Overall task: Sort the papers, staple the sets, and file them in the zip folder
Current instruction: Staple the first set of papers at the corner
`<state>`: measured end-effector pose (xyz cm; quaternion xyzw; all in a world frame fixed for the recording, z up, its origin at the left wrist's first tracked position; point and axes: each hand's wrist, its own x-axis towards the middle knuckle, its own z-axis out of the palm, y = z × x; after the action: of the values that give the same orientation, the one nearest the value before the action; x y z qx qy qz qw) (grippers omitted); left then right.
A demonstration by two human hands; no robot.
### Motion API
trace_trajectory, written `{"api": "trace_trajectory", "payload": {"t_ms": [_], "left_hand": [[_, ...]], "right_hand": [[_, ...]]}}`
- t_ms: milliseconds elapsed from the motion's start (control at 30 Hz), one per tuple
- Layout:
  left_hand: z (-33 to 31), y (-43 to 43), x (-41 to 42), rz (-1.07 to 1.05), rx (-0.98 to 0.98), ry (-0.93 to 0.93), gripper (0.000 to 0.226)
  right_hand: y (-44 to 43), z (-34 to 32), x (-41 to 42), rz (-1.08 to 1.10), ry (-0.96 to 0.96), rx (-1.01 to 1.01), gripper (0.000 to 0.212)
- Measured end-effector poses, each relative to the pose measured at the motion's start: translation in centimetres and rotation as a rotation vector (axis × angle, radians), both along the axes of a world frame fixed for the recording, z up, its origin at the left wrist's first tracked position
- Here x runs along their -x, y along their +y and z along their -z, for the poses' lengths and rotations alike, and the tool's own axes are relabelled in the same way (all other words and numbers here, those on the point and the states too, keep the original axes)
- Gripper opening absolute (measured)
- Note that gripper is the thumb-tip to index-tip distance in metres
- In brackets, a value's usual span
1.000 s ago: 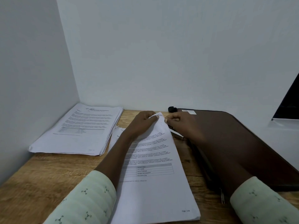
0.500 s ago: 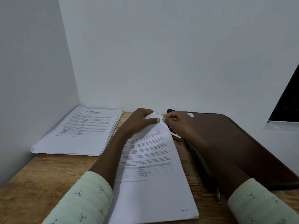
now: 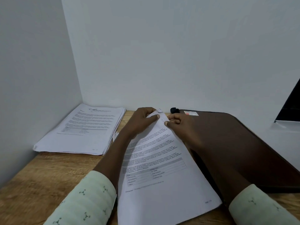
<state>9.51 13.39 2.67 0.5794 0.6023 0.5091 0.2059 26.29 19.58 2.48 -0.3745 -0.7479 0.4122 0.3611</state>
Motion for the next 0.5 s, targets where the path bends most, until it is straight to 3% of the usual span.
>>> {"api": "trace_trajectory", "payload": {"t_ms": [300, 500], "left_hand": [[0.1, -0.2, 0.1, 0.048, 0.058, -0.036, 0.015], [-0.8, -0.5, 0.3, 0.085, -0.124, 0.084, 0.017]], "right_hand": [[-0.3, 0.4, -0.3, -0.003, 0.008, 0.036, 0.008], [-1.0, 0.2, -0.3, -0.004, 0.103, -0.285, 0.023]]}}
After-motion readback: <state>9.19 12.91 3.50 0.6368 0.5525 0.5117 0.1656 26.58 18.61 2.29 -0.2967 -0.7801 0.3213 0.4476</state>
